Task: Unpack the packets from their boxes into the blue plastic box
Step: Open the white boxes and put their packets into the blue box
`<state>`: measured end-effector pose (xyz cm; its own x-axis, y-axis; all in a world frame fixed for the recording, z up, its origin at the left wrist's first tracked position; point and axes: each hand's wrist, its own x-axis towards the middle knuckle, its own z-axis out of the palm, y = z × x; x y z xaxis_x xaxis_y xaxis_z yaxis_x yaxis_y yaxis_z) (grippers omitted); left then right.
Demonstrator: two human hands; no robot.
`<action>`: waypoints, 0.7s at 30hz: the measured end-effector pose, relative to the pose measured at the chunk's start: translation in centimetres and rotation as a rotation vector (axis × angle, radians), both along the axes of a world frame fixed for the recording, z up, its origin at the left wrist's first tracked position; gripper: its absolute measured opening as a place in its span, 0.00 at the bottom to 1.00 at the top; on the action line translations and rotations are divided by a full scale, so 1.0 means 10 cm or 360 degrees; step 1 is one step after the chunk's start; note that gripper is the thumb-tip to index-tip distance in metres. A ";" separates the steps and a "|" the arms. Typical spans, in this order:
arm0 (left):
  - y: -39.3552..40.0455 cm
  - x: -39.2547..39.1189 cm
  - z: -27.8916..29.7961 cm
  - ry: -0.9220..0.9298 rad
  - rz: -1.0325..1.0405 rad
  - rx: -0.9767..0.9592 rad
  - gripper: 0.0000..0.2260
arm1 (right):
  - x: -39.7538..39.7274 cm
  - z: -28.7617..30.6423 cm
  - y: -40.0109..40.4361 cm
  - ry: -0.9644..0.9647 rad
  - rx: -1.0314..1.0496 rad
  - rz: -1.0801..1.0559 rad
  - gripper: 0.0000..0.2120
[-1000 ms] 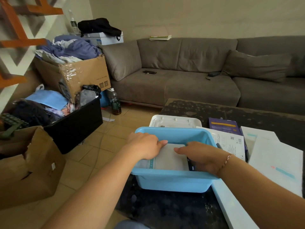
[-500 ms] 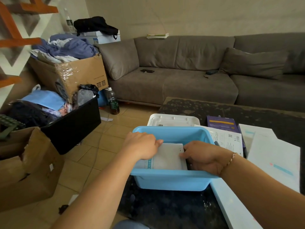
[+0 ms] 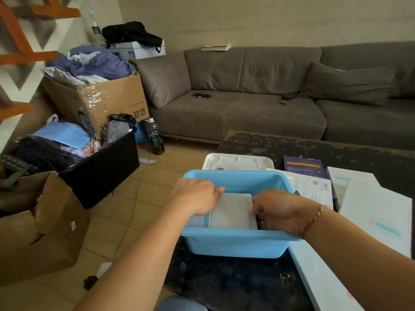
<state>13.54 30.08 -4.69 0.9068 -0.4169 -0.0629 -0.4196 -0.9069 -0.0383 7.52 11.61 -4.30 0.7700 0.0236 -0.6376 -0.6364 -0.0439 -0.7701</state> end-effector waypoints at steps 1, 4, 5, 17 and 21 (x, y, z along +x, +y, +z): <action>0.00 -0.01 0.00 0.0001 -0.0001 -0.0003 0.25 | -0.01 0.01 0.00 0.0002 -0.0033 0.0007 0.19; 0.00 0.00 -0.02 -0.0024 -0.0007 -0.0025 0.24 | -0.06 0.07 0.05 -0.0009 -0.0054 0.0038 0.16; 0.00 0.00 -0.03 -0.0029 0.0003 -0.0047 0.24 | -0.07 0.09 0.08 -0.0005 -0.0035 0.0025 0.13; -0.36 -1.01 0.04 -0.1076 -0.0750 -0.1324 0.13 | -0.76 0.55 -0.63 -0.0945 -0.0483 -0.0276 0.16; -0.85 -1.72 -0.51 -0.0808 -0.1574 -0.0889 0.08 | -1.21 0.55 -0.90 -0.1096 -0.0754 -0.0525 0.10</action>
